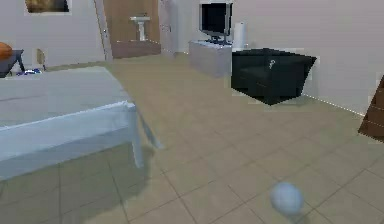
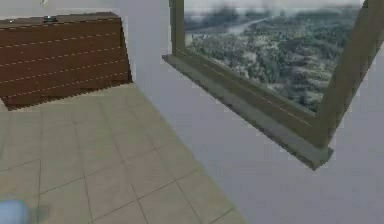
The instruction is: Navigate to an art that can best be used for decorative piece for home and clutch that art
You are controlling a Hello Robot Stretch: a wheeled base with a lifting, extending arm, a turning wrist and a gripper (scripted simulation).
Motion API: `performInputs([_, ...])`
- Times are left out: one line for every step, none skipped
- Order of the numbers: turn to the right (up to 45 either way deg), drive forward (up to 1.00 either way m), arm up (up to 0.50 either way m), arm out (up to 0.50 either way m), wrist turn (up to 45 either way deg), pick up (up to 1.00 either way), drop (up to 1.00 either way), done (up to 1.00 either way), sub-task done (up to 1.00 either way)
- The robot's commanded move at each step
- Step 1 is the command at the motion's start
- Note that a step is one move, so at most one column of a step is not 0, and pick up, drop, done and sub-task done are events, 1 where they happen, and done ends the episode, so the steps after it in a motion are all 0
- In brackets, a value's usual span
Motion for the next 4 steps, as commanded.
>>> performInputs([45.0, 0.00, 0.00, 0.00, 0.0, 0.00, 0.00, 0.00, 0.00])
performInputs([12.0, 0.00, 0.00, 0.00, 0.0, 0.00, 0.00, 0.00, 0.00])
performInputs([0.0, 1.00, 0.00, 0.00, 0.0, 0.00, 0.00, 0.00, 0.00])
performInputs([3.0, 0.00, 0.00, 0.00, 0.0, 0.00, 0.00, 0.00, 0.00])
